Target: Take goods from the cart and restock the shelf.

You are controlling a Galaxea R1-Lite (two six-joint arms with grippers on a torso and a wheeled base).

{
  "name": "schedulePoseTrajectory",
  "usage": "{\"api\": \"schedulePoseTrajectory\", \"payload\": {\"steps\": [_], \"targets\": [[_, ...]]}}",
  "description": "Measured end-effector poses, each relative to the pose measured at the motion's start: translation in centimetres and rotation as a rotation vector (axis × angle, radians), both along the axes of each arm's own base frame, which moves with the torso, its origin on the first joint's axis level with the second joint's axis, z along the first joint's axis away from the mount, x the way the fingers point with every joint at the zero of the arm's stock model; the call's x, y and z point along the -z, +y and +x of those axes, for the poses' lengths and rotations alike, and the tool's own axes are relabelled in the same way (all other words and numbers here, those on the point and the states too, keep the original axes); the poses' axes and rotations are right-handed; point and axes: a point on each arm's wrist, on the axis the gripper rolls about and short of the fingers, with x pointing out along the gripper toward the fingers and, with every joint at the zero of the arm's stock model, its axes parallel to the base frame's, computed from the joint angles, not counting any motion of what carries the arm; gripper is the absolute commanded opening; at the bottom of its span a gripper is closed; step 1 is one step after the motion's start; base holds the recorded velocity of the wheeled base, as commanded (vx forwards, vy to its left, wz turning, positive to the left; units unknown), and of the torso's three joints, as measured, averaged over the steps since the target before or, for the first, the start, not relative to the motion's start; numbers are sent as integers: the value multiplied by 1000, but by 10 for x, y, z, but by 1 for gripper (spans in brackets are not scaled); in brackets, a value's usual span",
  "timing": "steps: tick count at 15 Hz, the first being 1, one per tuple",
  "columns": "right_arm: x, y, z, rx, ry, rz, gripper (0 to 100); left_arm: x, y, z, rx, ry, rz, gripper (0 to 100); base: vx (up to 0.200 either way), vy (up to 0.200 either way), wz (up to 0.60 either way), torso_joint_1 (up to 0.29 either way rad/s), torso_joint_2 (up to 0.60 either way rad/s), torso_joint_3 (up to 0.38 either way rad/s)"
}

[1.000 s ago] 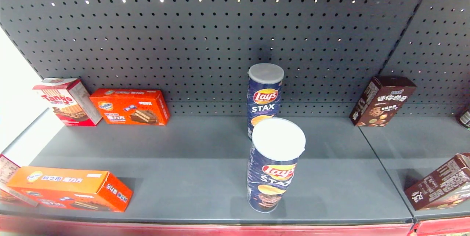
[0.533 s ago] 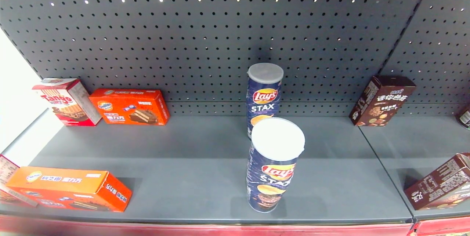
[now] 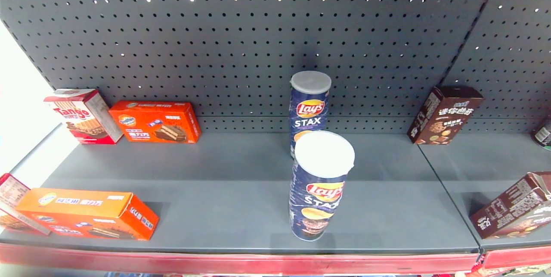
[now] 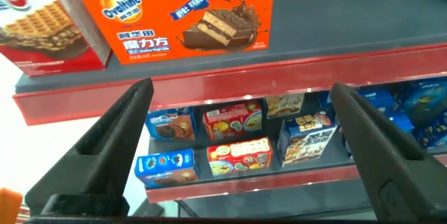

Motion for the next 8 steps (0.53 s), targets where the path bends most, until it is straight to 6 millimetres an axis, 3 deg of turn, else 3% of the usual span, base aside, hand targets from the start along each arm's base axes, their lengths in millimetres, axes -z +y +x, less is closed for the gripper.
{"api": "schedulePoseTrajectory", "payload": {"steps": [2, 4, 8], "targets": [[0, 0, 0, 0, 0, 0, 100, 0, 0, 0, 1, 0, 2, 100, 0, 0, 0, 0, 0, 0], [0, 0, 0, 0, 0, 0, 100, 0, 0, 0, 4, -1, 5, 100, -200, 0, 0, 10, 5, 0], [0, 0, 0, 0, -1, 0, 100, -1, 0, 0, -1, -1, -5, 100, 0, 0, 0, 0, 0, 0]]}}
